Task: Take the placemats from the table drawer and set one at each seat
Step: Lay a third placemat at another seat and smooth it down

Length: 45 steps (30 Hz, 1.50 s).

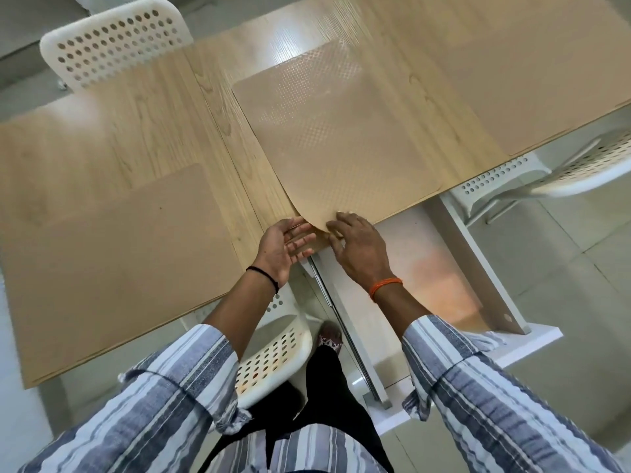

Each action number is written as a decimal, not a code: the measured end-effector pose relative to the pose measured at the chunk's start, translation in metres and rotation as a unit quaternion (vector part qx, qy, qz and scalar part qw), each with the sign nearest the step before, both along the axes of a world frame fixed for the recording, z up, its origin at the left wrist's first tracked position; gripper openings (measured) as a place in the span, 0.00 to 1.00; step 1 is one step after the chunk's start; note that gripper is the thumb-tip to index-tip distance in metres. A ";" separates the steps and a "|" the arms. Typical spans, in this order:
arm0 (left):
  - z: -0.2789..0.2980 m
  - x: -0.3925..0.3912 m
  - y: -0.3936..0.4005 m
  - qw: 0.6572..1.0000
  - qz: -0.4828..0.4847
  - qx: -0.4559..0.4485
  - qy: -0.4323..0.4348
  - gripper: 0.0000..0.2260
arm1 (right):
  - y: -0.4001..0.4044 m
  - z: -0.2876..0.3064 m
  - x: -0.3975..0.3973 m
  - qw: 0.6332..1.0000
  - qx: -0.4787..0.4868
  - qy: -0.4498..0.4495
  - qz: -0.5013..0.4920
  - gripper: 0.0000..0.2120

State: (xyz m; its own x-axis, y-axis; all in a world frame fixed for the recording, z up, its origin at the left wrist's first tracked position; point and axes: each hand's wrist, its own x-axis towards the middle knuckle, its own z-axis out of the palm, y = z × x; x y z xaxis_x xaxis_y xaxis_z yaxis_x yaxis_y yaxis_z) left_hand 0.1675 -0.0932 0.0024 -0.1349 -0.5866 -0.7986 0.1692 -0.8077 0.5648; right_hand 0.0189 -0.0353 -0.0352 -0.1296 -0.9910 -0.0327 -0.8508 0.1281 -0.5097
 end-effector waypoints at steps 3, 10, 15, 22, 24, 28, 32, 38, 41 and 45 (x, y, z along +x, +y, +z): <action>0.000 0.000 -0.001 1.000 -0.019 -0.011 -0.016 0.16 | -0.003 0.001 -0.001 0.999 -0.028 -0.020 -0.029 0.11; 0.002 -0.003 -0.004 0.996 -0.028 -0.047 -0.074 0.14 | -0.017 -0.004 -0.007 0.990 0.003 -0.114 -0.086 0.06; -0.001 -0.004 -0.005 0.988 -0.029 -0.093 -0.120 0.12 | -0.025 -0.004 -0.018 0.965 0.071 -0.220 -0.126 0.09; -0.006 -0.003 -0.003 0.977 -0.075 -0.129 -0.155 0.09 | -0.030 -0.006 -0.043 0.909 0.131 -0.373 -0.127 0.09; -0.007 -0.003 -0.002 0.976 -0.079 -0.130 -0.156 0.09 | -0.031 -0.006 -0.046 0.909 0.140 -0.375 -0.114 0.10; -0.008 -0.005 -0.001 0.974 -0.079 -0.136 -0.165 0.09 | -0.031 -0.007 -0.048 0.908 0.141 -0.384 -0.096 0.10; -0.007 -0.008 -0.002 0.970 -0.074 -0.147 -0.178 0.09 | -0.029 -0.007 -0.050 0.907 0.141 -0.386 -0.088 0.11; -0.008 -0.012 -0.004 0.964 -0.072 -0.163 -0.196 0.08 | -0.030 -0.004 -0.050 0.905 0.128 -0.396 -0.084 0.10; -0.009 -0.012 -0.004 0.963 -0.072 -0.162 -0.202 0.07 | -0.030 -0.005 -0.049 0.907 0.122 -0.392 -0.092 0.10; -0.011 -0.012 -0.004 0.946 -0.048 -0.180 -0.264 0.05 | -0.029 -0.005 -0.046 0.907 0.122 -0.389 -0.107 0.10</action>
State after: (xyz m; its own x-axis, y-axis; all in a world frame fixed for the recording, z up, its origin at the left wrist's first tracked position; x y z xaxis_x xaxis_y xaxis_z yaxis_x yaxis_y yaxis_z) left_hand 0.1556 -0.0969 -0.0088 0.1595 -0.8391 -0.5201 -0.2779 -0.5437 0.7919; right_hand -0.0273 -0.0648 -0.0405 -0.1622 -0.8966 -0.4120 -0.1876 0.4380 -0.8792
